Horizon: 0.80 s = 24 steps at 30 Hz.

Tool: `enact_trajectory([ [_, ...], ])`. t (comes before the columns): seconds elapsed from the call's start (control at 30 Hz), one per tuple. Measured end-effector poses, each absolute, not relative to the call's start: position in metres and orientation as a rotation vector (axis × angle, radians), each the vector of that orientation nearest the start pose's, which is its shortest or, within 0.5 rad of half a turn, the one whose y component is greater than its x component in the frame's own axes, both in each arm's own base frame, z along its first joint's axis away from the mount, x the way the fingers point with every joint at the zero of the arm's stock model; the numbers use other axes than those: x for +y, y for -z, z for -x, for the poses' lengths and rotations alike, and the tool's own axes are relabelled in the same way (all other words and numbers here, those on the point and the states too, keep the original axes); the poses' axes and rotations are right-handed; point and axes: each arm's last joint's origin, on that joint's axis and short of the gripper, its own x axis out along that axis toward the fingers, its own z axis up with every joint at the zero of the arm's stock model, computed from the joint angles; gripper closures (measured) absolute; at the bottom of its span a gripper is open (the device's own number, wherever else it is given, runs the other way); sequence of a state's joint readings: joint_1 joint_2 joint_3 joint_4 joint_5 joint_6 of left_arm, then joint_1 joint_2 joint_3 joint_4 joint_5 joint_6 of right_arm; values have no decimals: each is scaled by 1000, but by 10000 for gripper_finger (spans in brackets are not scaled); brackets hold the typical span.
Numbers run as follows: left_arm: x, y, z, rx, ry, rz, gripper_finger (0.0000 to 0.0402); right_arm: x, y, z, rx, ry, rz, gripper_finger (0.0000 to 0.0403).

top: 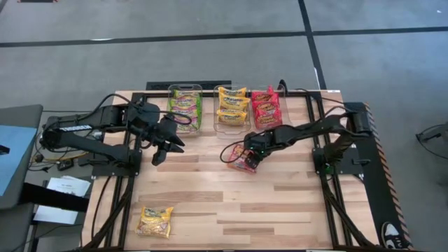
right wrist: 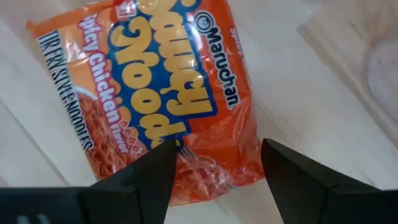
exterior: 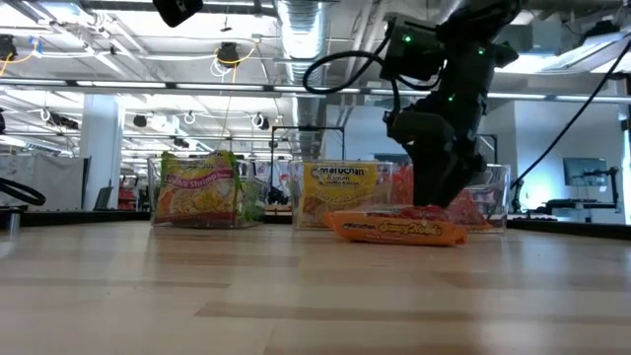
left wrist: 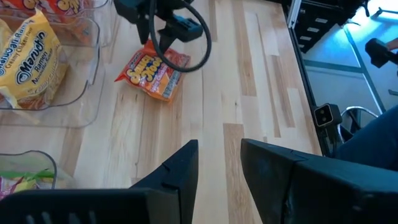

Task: Sort Maruchan noodles
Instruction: Put the red noodle pack into the right transparent bin

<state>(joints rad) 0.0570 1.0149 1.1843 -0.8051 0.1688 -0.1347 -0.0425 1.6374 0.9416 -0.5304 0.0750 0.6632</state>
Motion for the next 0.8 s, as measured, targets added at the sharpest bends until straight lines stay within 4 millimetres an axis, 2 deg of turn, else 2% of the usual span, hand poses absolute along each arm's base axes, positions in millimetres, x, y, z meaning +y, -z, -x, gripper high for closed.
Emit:
enact_trajectory([
  [0.3, 6, -371, -189, 639, 65, 202, 294, -13, -151, -309, 1193, 471, -607, 143],
  [0.43, 6, -370, -189, 653, 64, 203, 294, -12, -151, -309, 1195, 470, -619, 163],
  [0.57, 6, -369, -188, 659, 64, 204, 294, -12, -150, -308, 1200, 485, -641, 222],
  [0.8, 6, -369, -188, 659, 67, 194, 294, -9, -151, -309, 1205, 454, -688, 360],
])
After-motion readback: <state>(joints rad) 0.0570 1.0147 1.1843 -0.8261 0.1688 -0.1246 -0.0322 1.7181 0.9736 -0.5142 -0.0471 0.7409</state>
